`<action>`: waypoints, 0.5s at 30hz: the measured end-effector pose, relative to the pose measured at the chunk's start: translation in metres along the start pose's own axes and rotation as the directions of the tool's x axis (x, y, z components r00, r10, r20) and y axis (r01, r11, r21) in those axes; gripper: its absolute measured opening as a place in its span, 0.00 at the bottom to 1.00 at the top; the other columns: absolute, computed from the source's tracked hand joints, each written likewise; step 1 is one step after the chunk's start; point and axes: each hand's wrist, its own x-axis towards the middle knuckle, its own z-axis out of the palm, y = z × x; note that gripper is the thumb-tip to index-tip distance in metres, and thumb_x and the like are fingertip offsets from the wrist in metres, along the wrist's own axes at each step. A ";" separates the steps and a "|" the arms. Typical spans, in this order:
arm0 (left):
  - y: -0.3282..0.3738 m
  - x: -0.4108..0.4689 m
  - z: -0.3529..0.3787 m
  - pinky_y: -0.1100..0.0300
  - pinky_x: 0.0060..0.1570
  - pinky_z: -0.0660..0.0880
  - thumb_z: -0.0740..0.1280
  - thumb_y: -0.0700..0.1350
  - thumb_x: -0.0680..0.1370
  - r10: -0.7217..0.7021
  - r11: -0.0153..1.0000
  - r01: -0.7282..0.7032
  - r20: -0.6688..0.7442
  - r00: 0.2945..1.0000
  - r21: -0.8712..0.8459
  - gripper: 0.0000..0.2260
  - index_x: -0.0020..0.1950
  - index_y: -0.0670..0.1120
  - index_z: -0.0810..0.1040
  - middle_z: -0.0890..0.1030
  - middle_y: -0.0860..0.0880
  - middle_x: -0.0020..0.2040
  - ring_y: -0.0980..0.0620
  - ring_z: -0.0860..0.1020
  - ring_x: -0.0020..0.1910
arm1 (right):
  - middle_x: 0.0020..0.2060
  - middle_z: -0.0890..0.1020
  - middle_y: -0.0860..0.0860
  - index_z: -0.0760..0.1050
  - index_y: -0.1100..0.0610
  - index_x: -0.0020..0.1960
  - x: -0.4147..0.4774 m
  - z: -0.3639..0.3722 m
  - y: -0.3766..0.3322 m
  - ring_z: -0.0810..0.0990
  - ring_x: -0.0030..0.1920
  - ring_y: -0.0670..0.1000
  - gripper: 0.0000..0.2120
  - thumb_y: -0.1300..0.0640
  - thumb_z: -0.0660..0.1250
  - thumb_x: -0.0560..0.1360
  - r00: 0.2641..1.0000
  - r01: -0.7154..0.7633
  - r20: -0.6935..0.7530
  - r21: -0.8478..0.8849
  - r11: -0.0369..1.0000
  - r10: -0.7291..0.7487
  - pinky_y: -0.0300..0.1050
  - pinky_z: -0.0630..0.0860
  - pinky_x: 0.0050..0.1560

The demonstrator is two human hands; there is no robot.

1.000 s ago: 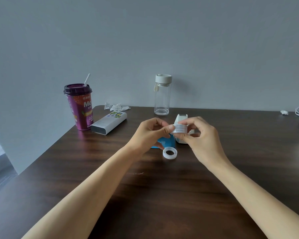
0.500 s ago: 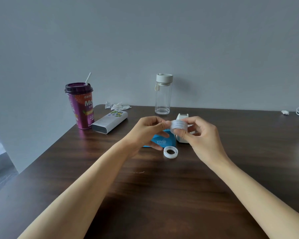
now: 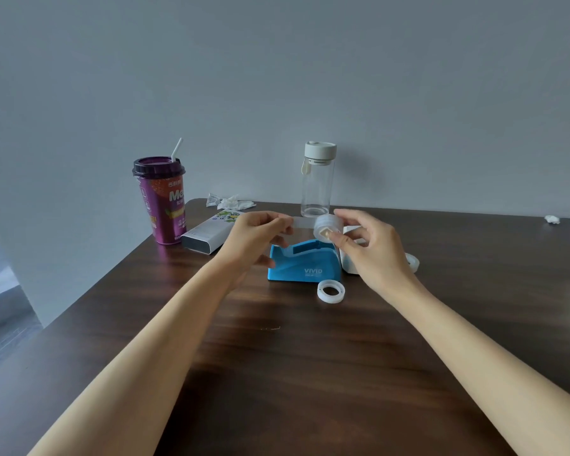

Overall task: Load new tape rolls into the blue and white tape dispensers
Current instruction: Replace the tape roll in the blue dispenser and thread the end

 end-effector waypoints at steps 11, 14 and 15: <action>-0.004 0.005 -0.005 0.64 0.21 0.65 0.65 0.45 0.76 -0.035 0.991 0.040 -0.044 0.998 0.125 0.07 0.45 0.45 0.82 0.80 0.45 0.41 0.54 0.70 0.33 | 0.54 0.80 0.46 0.76 0.51 0.62 0.007 0.017 0.014 0.76 0.50 0.44 0.16 0.53 0.69 0.75 0.997 -0.021 0.067 -0.071 0.997 0.026 0.31 0.70 0.45; -0.006 0.005 -0.005 0.64 0.23 0.66 0.65 0.45 0.76 -0.035 0.988 0.040 -0.038 0.999 0.147 0.06 0.45 0.46 0.81 0.80 0.46 0.41 0.55 0.70 0.33 | 0.56 0.80 0.47 0.76 0.51 0.64 0.008 0.017 0.015 0.76 0.52 0.45 0.17 0.54 0.68 0.76 0.997 -0.017 0.079 -0.096 0.995 0.024 0.29 0.69 0.44; -0.007 0.006 -0.005 0.65 0.23 0.66 0.65 0.45 0.76 -0.037 0.987 0.043 -0.040 0.999 0.154 0.06 0.45 0.47 0.81 0.80 0.46 0.41 0.55 0.70 0.33 | 0.56 0.80 0.47 0.75 0.52 0.65 0.008 0.017 0.016 0.77 0.52 0.44 0.17 0.54 0.68 0.76 0.997 -0.016 0.077 -0.103 0.995 0.024 0.28 0.68 0.43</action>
